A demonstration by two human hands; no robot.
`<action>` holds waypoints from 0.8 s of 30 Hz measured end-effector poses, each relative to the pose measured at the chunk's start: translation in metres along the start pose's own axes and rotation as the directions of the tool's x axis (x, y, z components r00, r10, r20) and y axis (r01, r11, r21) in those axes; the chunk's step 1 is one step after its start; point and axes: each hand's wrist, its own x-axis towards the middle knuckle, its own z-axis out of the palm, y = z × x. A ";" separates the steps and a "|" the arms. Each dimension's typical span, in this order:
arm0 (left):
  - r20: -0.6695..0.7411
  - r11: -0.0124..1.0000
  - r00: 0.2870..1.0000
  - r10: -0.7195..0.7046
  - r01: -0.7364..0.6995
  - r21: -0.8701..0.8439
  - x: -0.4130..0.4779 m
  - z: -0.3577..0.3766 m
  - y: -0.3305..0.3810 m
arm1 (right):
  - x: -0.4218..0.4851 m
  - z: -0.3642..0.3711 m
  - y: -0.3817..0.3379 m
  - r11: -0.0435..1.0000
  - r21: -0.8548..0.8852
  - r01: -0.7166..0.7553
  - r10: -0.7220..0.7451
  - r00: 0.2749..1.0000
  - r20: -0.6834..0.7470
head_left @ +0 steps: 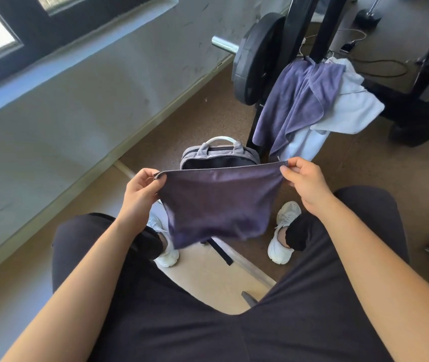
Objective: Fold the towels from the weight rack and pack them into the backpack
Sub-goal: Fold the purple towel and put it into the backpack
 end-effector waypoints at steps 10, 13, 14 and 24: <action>-0.143 0.999 0.989 -0.045 0.043 -0.019 -0.001 0.006 0.003 | -0.009 0.012 -0.006 0.997 -0.025 0.067 -0.069 0.995 -0.079; -0.133 0.996 0.988 -0.083 0.077 -0.048 -0.002 0.007 0.005 | -0.016 0.020 -0.013 0.996 0.062 0.069 -0.062 0.992 -0.109; -0.125 0.994 0.987 -0.101 0.094 -0.061 -0.003 0.010 0.005 | -0.019 0.024 -0.015 0.994 0.088 0.064 -0.054 0.993 -0.108; 0.208 0.992 0.970 -0.130 0.128 0.021 -0.022 0.065 -0.004 | -0.058 0.075 -0.025 0.988 0.135 0.078 -0.114 0.954 0.276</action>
